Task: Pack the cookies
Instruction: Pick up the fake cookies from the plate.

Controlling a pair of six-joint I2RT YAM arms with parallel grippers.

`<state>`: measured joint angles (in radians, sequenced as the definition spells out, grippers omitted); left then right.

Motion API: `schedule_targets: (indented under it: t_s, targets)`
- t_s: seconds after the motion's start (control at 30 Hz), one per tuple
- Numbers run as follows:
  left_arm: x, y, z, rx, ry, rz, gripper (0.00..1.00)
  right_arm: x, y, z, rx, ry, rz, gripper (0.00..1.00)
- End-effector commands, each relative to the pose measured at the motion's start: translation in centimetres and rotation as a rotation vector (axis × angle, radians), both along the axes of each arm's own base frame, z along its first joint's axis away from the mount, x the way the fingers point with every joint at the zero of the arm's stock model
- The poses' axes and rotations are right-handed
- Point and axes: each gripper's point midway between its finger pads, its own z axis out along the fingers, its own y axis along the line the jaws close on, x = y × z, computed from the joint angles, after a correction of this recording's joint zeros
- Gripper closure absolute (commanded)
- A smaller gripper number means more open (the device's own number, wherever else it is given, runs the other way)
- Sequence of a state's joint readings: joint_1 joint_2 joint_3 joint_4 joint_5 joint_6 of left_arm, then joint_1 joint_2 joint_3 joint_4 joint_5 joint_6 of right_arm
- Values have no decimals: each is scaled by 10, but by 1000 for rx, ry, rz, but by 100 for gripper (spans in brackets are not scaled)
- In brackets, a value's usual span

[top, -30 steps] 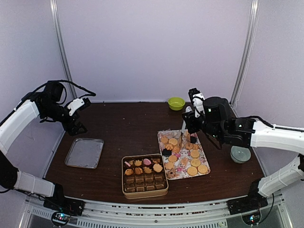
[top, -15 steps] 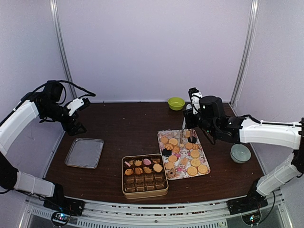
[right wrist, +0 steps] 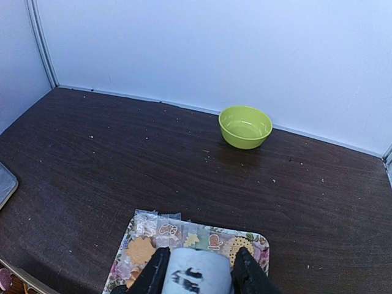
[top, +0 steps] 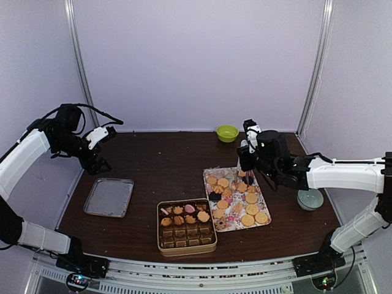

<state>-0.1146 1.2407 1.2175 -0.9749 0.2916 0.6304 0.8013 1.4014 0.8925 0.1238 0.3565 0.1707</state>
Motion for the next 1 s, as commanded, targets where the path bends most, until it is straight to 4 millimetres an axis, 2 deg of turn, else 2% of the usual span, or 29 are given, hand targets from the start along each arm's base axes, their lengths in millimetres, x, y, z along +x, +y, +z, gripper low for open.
schedule_targets:
  t_s: [0.0, 0.2, 0.37, 0.47, 0.6, 0.77, 0.97]
  targets:
    - [-1, 1, 8, -2, -21, -3, 5, -2, -6, -12, -22, 24, -9, 70]
    - [-2, 1, 10, -1, -26, 0, 5, 0, -7, -1, -15, 4, -21, 86]
    - [-2, 2, 10, -1, -28, 1, 5, -1, -4, 13, -7, -10, 0, 88]
    - [0, 1, 12, -2, -31, 1, 5, -10, 2, 30, 20, -22, 33, 88]
    - [1, 2, 10, -1, -21, 5, 5, -38, 19, 62, 53, -57, 112, 88]
    - [-1, 3, 7, 4, -13, 7, 5, -90, 51, 103, 108, -104, 251, 87]
    - [-6, 6, -3, 20, 5, 13, 5, -145, 107, 123, 160, -102, 436, 87]
